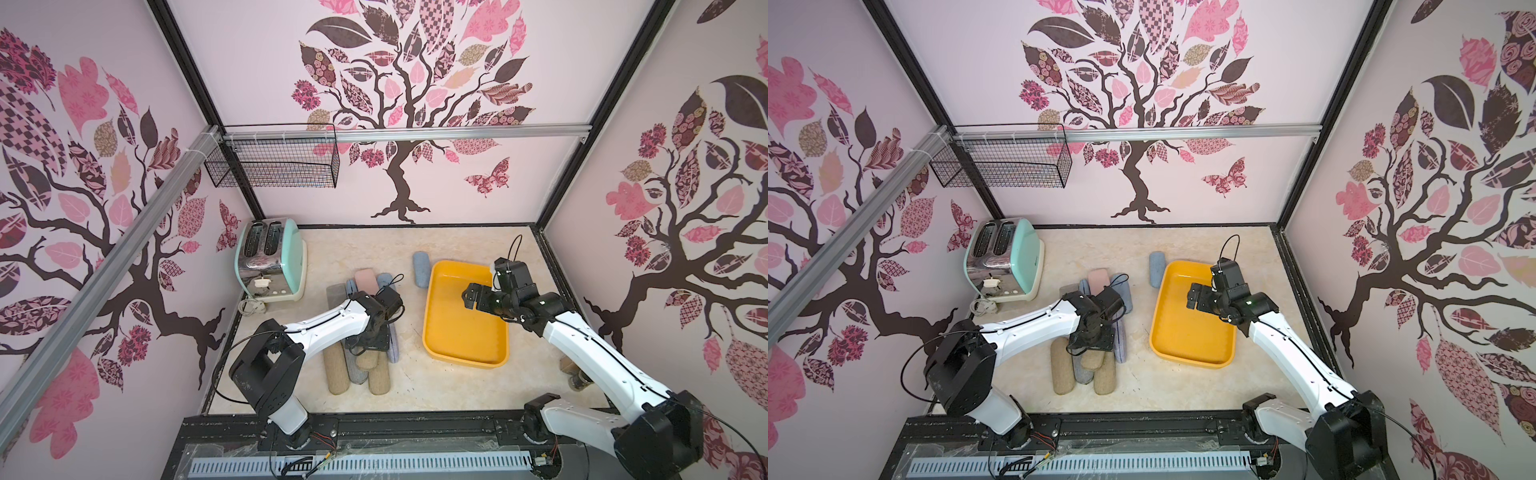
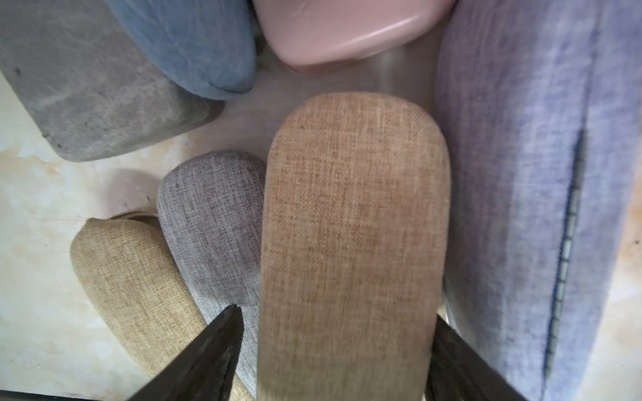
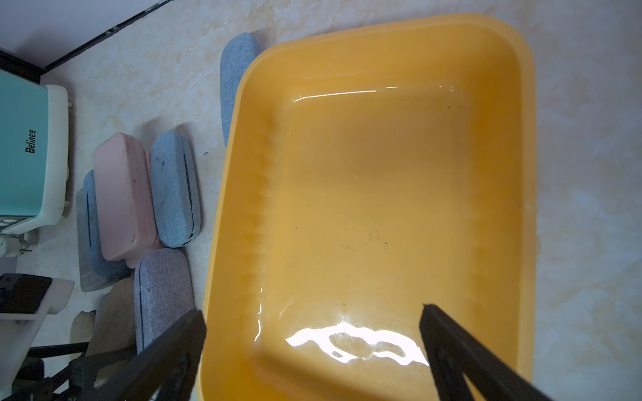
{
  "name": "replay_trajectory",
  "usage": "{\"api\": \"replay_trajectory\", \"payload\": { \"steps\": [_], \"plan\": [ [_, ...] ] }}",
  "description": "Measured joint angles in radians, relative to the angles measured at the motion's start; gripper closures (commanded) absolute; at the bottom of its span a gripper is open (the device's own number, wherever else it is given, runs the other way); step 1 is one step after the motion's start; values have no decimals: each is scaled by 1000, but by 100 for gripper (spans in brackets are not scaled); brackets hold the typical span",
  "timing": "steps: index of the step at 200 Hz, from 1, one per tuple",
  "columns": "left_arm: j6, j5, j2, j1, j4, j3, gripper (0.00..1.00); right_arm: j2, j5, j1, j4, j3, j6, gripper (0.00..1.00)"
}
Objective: Put the glasses cases into the storage boxes
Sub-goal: Pick up the glasses case.
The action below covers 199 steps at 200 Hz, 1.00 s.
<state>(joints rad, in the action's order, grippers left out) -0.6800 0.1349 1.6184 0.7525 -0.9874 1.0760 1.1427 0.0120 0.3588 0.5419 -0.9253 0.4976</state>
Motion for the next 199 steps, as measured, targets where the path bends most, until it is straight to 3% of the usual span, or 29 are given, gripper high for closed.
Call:
{"api": "replay_trajectory", "payload": {
  "steps": [56, 112, 130, 158, 199],
  "plan": [
    [1, -5, -16, 0, 8, 0, 49, 0, -20, 0, 3, -2, 0, 1],
    [6, 23, -59, 0, -73, 37, 52, -10, -60, 0, 24, -36, -2, 0],
    [32, 45, -67, 2, -127, 161, 49, -14, -95, 0, 47, -71, -6, 1],
    [72, 65, -22, 31, -142, 478, 50, -18, -150, -23, 97, -156, -7, 1],
    [86, 19, 237, 147, -58, 807, 53, -64, -185, -222, 172, -225, -5, 1]
  ]
}}
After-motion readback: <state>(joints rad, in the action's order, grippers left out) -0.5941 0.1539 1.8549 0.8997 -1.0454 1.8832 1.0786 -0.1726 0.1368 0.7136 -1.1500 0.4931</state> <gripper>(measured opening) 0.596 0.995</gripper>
